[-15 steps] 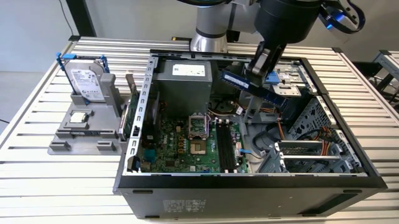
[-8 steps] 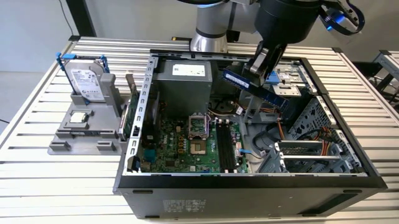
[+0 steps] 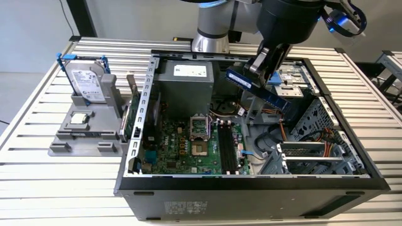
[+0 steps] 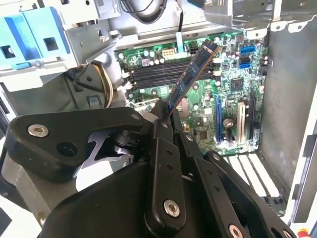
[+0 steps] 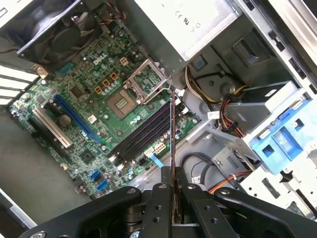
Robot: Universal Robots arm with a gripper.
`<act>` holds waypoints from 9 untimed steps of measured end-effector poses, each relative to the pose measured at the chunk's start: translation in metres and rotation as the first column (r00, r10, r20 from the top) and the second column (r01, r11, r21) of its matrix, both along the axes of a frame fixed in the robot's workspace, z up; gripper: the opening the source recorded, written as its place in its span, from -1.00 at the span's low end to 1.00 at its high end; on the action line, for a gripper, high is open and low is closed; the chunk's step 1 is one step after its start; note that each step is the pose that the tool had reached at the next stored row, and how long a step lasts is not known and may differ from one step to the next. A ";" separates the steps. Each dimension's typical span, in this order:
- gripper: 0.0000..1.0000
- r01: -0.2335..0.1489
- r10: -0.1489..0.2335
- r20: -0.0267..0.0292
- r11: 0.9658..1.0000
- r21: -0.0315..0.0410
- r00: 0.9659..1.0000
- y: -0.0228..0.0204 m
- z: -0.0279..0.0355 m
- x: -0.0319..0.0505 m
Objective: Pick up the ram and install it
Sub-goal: 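Insert the ram into the slot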
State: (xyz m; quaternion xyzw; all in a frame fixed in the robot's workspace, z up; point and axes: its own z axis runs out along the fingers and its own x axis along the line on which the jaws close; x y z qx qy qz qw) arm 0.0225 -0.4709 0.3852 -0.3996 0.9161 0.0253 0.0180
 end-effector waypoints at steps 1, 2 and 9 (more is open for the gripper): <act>-1.00 0.007 -0.007 0.000 1.000 0.000 1.000 0.0000 0.0000 0.0000; -1.00 0.013 -0.013 0.000 1.000 0.000 1.000 0.0000 0.0000 0.0000; -1.00 0.051 -0.051 0.000 0.999 0.000 0.999 0.0000 0.0000 0.0000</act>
